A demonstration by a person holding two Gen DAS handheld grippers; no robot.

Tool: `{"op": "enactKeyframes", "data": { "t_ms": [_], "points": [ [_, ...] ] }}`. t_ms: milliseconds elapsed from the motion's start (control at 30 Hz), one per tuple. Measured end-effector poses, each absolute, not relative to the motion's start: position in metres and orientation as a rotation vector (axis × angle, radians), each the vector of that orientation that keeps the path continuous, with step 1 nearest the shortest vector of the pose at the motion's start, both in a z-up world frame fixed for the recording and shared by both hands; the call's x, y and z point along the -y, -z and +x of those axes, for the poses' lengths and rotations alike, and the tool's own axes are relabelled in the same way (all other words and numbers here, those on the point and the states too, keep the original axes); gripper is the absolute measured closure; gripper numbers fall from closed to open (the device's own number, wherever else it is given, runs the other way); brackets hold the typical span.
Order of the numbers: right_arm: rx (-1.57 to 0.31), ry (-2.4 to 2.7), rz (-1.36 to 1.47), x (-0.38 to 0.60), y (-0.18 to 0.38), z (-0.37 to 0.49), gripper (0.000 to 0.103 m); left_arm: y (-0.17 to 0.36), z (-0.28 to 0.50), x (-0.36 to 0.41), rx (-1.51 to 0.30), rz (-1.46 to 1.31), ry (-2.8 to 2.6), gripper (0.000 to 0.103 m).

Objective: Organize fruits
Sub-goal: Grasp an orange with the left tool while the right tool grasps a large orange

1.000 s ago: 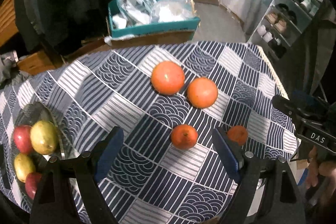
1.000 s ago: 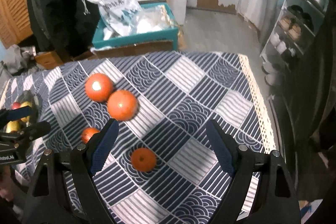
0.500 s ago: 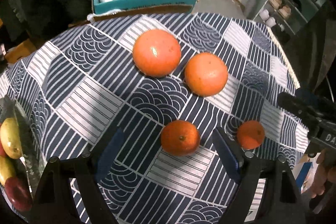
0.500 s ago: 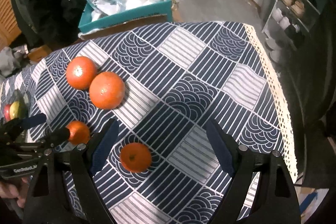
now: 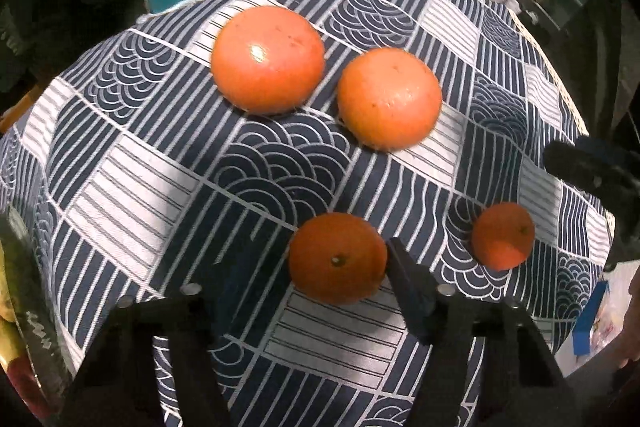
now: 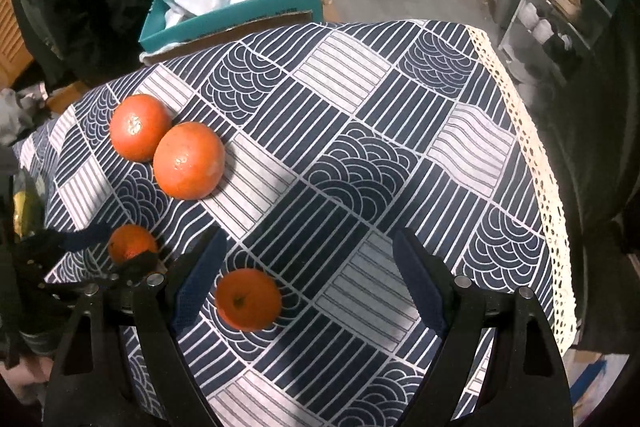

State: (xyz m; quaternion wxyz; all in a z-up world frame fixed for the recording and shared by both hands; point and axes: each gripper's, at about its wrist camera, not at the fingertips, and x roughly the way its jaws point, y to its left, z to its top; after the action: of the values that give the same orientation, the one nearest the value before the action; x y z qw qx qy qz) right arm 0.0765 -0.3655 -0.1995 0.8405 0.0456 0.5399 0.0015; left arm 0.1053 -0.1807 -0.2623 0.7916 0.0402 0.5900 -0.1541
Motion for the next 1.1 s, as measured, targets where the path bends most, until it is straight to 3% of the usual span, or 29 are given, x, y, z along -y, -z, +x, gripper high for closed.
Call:
{"op": "enactKeyframes", "data": {
  "t_ms": [100,1100],
  "points": [
    [-1.143,-0.013,0.093,0.362,0.200,0.078,0.018,0.262,0.104,0.183,-1.266,0.064,0.366,0.055],
    [-1.194,-0.230,0.017,0.278,0.232,0.146,0.018,0.232,0.129,0.085,-1.192,-0.107,0.192,0.056]
  ]
}}
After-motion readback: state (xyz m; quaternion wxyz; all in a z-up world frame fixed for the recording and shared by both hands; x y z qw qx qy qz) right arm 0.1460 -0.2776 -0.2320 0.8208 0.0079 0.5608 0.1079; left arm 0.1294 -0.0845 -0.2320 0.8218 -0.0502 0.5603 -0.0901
